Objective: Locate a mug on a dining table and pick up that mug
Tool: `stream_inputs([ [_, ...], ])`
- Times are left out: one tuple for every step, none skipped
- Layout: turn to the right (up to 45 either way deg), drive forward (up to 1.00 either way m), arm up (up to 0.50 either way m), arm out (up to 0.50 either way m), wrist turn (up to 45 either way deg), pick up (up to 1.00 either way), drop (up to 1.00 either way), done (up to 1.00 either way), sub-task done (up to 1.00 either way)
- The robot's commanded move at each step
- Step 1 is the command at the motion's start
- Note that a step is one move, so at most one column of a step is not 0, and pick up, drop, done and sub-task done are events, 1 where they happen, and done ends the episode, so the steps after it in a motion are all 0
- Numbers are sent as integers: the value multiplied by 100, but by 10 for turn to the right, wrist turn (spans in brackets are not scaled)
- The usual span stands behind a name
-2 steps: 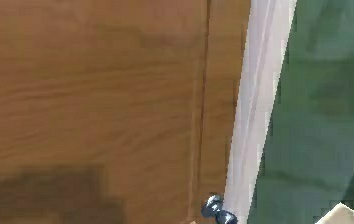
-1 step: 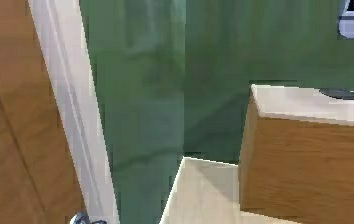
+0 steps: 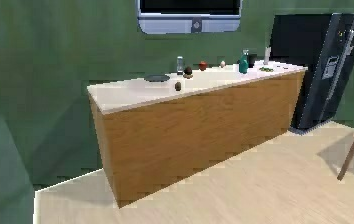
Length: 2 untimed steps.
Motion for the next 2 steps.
stream_inputs([
  [450,0,0,0,0,0,0,0,0],
  [120,0,0,0,0,0,0,0,0],
])
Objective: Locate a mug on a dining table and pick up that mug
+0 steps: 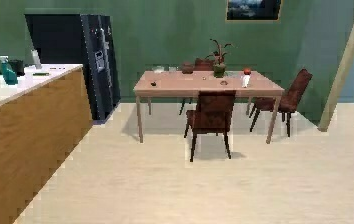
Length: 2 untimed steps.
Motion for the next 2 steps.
stream_inputs([
  [0,25,0,0,0,0,0,0,0],
  [-60,0,0,0,0,0,0,0,0],
])
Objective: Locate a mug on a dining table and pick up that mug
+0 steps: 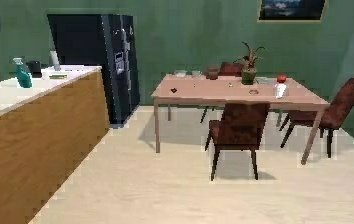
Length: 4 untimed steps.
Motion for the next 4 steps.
stream_inputs([
  [0,90,0,0,0,0,0,0,0],
  [-90,0,0,0,0,0,0,0,0],
  [0,60,0,0,0,0,0,0,0],
  [-450,0,0,0,0,0,0,0,0],
])
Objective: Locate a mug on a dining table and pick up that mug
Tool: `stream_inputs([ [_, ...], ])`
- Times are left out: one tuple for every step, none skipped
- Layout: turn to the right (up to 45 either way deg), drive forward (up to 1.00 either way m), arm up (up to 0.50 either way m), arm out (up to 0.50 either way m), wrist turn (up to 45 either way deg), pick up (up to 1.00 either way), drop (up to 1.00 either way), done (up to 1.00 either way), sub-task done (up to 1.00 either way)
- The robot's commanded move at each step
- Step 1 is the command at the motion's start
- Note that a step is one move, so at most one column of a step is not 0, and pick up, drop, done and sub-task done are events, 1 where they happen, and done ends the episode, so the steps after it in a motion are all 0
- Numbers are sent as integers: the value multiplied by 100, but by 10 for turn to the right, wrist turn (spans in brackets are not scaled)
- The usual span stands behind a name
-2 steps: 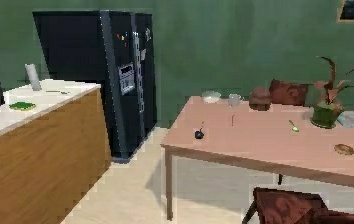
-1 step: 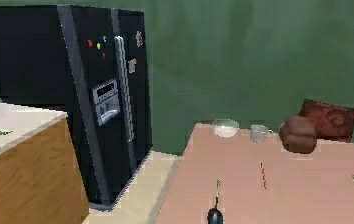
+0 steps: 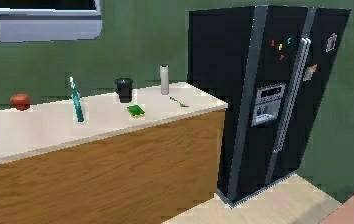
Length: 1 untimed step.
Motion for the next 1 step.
stream_inputs([
  [-180,0,0,0,0,0,0,0,0],
])
